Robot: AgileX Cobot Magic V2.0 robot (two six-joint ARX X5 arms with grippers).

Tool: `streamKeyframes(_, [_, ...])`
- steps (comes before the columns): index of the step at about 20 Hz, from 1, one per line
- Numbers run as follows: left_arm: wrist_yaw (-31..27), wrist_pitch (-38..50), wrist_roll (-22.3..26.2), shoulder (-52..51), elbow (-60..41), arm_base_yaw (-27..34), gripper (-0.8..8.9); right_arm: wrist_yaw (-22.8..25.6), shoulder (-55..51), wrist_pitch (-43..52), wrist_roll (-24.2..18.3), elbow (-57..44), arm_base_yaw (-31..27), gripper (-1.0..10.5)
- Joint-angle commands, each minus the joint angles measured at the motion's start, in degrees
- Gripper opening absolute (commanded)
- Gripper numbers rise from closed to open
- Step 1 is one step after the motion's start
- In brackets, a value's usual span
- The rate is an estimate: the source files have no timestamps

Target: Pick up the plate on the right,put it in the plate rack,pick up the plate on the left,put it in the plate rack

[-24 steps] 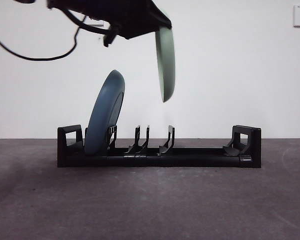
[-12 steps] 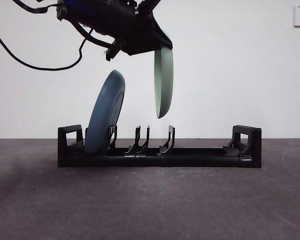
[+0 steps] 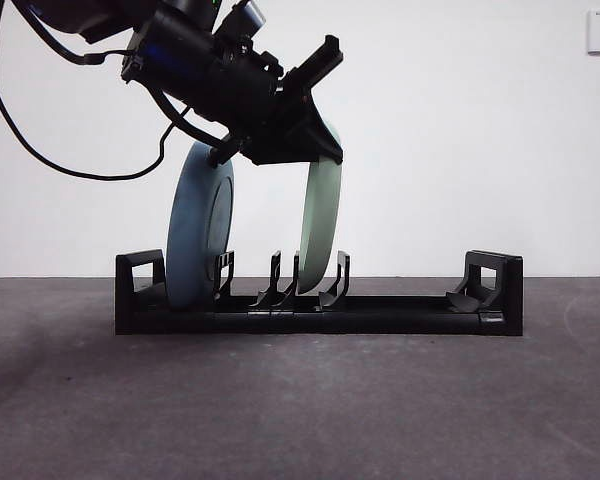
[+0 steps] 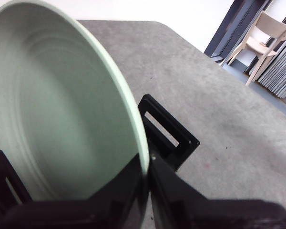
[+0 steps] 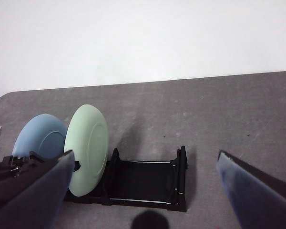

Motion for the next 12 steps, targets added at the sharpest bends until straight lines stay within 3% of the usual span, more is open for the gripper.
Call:
streamKeyframes(1, [-0.55, 0.26, 1.92, 0.28, -0.02, -0.17, 0.00, 0.07, 0.02, 0.09, -0.48, -0.31, 0.04, 5.0])
streamKeyframes(4, [-0.44, -0.13, 2.16, 0.28, -0.02, -0.74, 0.14, 0.07, 0.35, 0.07, -0.46, -0.31, 0.04, 5.0])
streamKeyframes(9, [0.72, -0.26, 2.86, 0.28, -0.02, -2.03, 2.61, 0.04, 1.18, -0.15, -0.46, -0.31, 0.04, 5.0])
streamKeyframes(12, [0.68, -0.35, 3.02, 0.28, -0.02, -2.71, 2.67, 0.04, 1.66, -0.50, -0.46, -0.31, 0.04, 5.0])
